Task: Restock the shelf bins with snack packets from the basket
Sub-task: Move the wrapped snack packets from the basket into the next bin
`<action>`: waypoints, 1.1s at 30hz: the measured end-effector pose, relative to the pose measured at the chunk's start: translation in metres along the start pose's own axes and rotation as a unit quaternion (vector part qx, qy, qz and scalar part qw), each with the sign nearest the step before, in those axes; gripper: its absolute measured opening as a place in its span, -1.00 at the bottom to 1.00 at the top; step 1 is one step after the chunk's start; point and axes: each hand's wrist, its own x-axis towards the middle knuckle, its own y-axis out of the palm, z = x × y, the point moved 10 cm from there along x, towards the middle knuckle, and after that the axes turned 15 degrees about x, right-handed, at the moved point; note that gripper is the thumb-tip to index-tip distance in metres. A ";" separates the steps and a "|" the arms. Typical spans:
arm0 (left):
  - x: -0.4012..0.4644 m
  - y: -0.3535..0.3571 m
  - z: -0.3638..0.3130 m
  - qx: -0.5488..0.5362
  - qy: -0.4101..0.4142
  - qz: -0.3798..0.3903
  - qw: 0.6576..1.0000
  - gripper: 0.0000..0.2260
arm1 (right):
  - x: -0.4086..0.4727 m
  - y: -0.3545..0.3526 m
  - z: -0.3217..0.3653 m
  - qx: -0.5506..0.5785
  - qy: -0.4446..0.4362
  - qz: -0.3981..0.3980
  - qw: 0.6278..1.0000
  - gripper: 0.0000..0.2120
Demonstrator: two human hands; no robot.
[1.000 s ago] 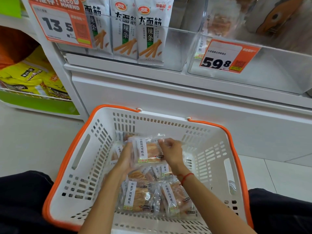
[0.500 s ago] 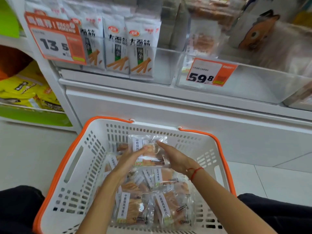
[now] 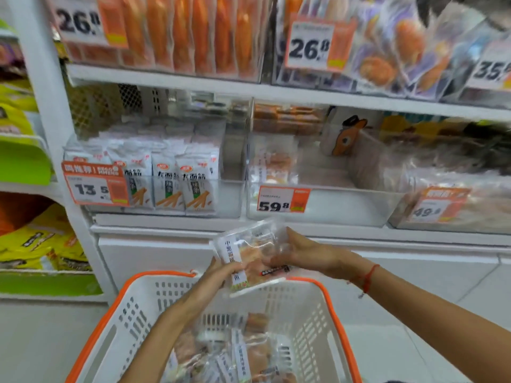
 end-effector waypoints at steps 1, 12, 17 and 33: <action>0.000 -0.001 -0.017 0.023 0.034 0.002 0.999 -0.54 | -0.009 -0.006 0.014 -0.006 -0.023 0.000 1.000 -0.61; 0.000 -0.041 -0.230 0.229 0.313 -0.191 0.902 -0.38 | -0.067 -0.093 0.155 -0.081 -0.395 -0.195 0.894 -0.62; 0.042 -0.050 -0.258 0.367 0.281 -0.251 0.851 -0.50 | -0.035 -0.130 0.156 -0.086 -0.391 -0.228 0.888 -0.58; 0.149 -0.025 -0.223 0.842 0.093 -0.100 0.522 -0.26 | 0.093 -0.156 0.070 -0.106 -0.015 -0.091 0.990 -0.62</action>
